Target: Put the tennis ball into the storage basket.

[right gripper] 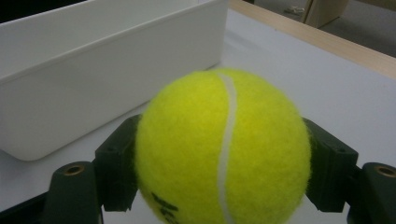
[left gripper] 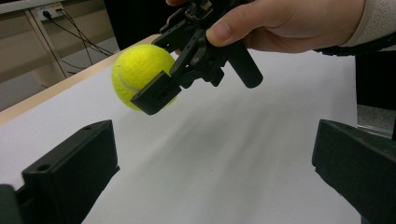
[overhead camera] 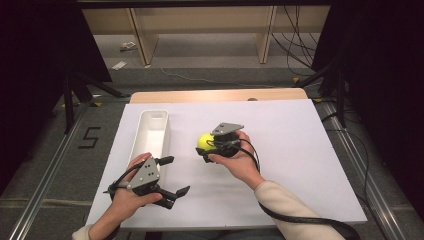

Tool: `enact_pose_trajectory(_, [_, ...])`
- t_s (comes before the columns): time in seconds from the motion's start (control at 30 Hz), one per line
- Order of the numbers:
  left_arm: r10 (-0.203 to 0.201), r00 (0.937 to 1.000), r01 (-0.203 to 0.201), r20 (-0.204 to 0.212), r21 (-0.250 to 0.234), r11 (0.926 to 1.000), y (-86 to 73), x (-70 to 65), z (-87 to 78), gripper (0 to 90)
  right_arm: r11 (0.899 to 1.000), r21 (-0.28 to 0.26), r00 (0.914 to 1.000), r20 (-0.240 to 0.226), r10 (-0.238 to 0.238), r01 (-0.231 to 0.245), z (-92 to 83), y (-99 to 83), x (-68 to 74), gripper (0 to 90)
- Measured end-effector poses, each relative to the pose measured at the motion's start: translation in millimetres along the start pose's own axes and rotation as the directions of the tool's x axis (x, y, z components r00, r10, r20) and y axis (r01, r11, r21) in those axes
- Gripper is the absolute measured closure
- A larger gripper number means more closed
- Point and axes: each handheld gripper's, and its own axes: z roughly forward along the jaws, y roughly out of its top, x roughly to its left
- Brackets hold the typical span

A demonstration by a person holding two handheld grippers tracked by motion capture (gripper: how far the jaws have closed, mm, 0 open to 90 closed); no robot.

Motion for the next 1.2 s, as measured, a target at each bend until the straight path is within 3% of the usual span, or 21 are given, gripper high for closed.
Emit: enact_pose_trajectory(1.2, [-0.008, 1.0, 0.008, -0.001, 0.003, 1.0, -1.8, 1.5, -0.3, 0.0, 1.0, -0.011, 0.9997, -0.022, -0.011, 0.01, 11.6, 14.5, 4.8, 26.7])
